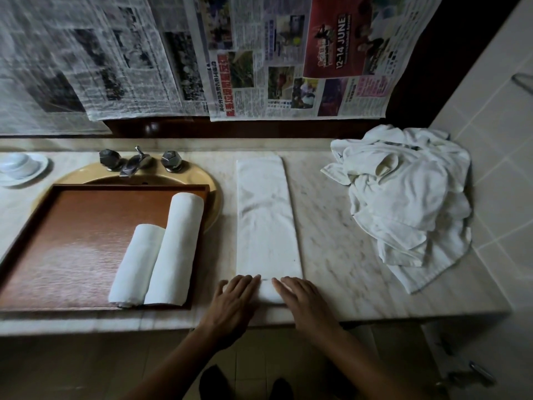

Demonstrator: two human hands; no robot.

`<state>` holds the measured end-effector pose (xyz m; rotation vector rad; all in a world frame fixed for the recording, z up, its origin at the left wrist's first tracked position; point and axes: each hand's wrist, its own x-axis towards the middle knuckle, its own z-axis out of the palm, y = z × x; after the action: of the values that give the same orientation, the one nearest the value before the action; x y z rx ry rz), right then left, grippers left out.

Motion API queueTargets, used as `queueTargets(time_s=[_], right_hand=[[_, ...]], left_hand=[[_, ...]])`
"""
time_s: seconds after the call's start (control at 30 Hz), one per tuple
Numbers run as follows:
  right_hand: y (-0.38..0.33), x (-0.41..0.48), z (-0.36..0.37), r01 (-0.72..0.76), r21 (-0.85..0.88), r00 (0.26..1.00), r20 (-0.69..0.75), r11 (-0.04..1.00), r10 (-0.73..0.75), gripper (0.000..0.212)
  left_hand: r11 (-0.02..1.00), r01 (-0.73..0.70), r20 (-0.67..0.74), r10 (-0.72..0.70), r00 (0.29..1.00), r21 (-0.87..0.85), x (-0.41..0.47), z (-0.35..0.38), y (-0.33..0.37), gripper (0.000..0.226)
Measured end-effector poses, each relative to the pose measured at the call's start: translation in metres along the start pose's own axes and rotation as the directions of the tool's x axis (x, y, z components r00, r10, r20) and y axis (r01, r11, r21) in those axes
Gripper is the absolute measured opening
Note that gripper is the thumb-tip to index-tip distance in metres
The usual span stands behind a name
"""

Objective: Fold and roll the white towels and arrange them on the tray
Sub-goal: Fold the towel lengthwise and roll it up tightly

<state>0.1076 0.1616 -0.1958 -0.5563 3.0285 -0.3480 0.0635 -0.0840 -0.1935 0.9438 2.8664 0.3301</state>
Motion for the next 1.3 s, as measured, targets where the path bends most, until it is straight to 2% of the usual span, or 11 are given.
queueTargets(time_s=[0.1,0.2,0.3,0.5,0.63,0.83,0.93,1.0,1.1,1.2,1.3], right_hand=[[0.004,-0.006,0.001,-0.001,0.049,0.999,0.033,0.999,-0.001,0.089],[-0.001,-0.012,-0.004,-0.015,0.1,0.999,0.05,0.995,0.01,0.073],[-0.008,-0.016,-0.014,-0.093,0.213,0.991,0.11,0.973,0.071,0.054],[0.0,-0.015,-0.021,-0.217,0.336,0.968,0.195,0.917,0.158,0.038],[0.011,-0.01,-0.021,-0.197,0.413,0.978,0.145,0.889,0.149,0.036],[0.023,0.001,-0.025,-0.247,0.428,0.967,0.171,0.869,0.191,0.044],[0.023,0.002,-0.031,-0.324,0.513,0.946,0.153,0.795,0.286,0.036],[0.019,0.003,-0.031,-0.306,0.477,0.95,0.096,0.824,0.297,0.027],[0.005,0.002,-0.024,-0.219,0.255,0.964,-0.092,0.942,0.249,0.021],[-0.016,-0.002,-0.012,-0.1,0.134,0.942,-0.307,0.986,0.138,0.037],[-0.027,-0.009,0.0,-0.062,0.051,0.932,-0.354,0.997,0.076,0.048]], left_hand=[[1.0,0.004,0.007,-0.004,1.0,-0.002,-0.005,0.0,0.004,0.062],[1.0,-0.009,0.012,0.009,1.0,0.0,-0.015,0.006,0.008,0.062],[0.999,-0.027,-0.006,0.027,1.0,-0.029,-0.026,0.008,0.007,0.058],[0.989,-0.092,-0.018,0.091,0.996,-0.116,-0.03,-0.001,-0.003,0.044],[0.944,0.006,0.008,-0.004,1.0,-0.33,-0.023,-0.011,-0.007,0.043],[0.942,0.123,0.024,-0.122,0.992,-0.311,-0.011,-0.008,-0.012,0.052],[0.901,0.191,0.062,-0.181,0.982,-0.39,-0.003,-0.006,-0.015,0.058],[0.858,0.251,0.123,-0.219,0.968,-0.448,0.003,-0.013,-0.015,0.056],[0.834,0.285,0.17,-0.232,0.958,-0.472,0.011,-0.023,-0.014,0.037],[0.726,0.334,0.154,-0.306,0.94,-0.601,0.015,-0.028,-0.015,0.029],[0.632,0.394,0.188,-0.369,0.91,-0.667,0.015,-0.031,-0.017,0.037]])
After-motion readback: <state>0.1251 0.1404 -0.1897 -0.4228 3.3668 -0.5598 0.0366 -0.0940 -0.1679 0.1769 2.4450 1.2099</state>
